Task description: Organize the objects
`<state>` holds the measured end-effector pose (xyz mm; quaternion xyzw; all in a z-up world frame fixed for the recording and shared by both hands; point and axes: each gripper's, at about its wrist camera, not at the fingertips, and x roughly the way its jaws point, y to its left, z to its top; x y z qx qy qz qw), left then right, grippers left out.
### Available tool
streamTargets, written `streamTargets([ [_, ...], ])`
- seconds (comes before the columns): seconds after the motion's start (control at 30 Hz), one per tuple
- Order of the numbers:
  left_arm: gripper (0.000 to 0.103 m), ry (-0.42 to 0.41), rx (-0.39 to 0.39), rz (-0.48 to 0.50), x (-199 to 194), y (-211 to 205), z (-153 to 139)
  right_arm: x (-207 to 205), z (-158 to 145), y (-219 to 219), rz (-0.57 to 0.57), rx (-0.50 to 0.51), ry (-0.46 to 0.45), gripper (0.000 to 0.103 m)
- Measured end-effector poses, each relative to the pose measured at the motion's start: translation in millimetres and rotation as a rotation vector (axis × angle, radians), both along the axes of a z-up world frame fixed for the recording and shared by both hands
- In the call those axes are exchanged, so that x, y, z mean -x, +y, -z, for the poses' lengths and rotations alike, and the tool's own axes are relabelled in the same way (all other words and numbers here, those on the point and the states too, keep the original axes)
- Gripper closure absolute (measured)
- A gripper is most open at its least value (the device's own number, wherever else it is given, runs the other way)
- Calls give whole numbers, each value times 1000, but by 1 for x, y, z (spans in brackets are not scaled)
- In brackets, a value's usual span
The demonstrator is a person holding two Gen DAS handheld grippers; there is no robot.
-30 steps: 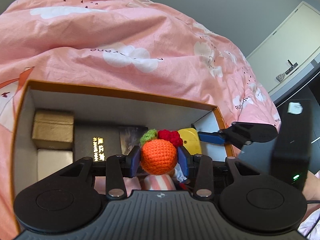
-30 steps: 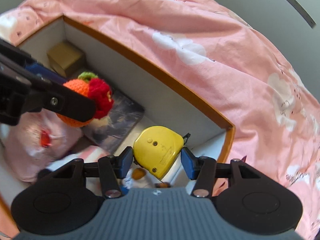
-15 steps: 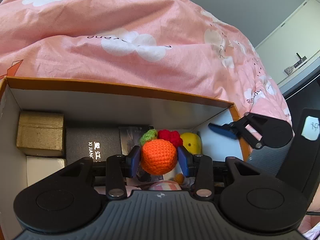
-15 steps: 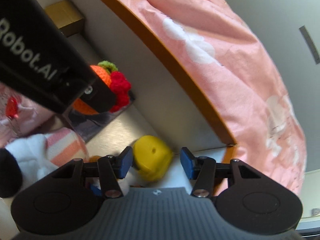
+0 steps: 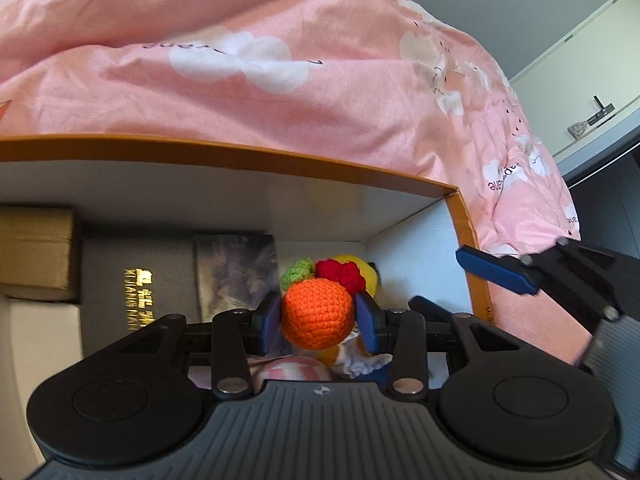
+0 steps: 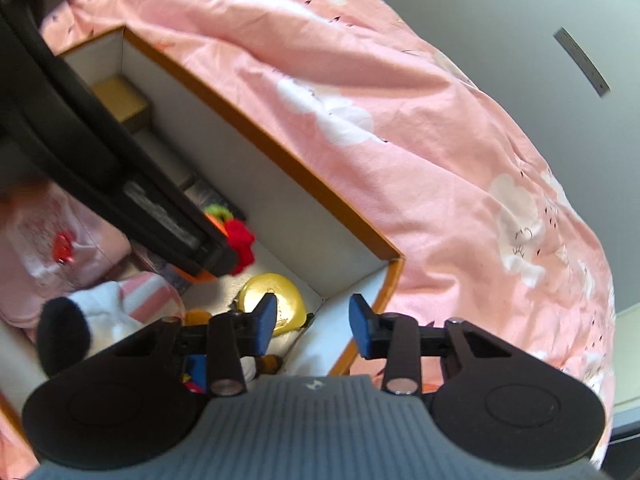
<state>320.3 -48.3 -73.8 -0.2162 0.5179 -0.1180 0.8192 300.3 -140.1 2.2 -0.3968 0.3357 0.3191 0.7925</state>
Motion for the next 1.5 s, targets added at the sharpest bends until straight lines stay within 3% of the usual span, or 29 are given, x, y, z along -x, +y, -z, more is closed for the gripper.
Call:
streamTargets([
  [0.23, 57, 21, 8, -39, 0, -6, 8, 12, -8, -7, 17, -58, 11, 63],
  [0.3, 51, 10, 10, -55, 3, -4, 7, 14, -4, -6, 17, -57, 13, 63],
  [0.33, 42, 1, 8, -60, 6, -4, 6, 14, -3, -6, 21, -57, 16, 63],
  [0.4, 38, -21, -5, -70, 10, -2, 2, 15, -1, -7, 33, -60, 21, 62],
  [0.77, 37, -206, -105, -177, 59, 8, -54, 39, -24, -19, 91, -150, 11, 49],
  [1.1, 37, -357, -217, -137, 123, 9, -109, 91, -48, -50, 243, -405, 53, 43],
  [1.27, 33, -425, -294, -104, 156, 7, -128, 116, -59, -67, 322, -600, 129, 42],
  [1.5, 26, -483, -352, -170, 202, 19, -134, 153, -72, -75, 365, -777, 139, 35],
])
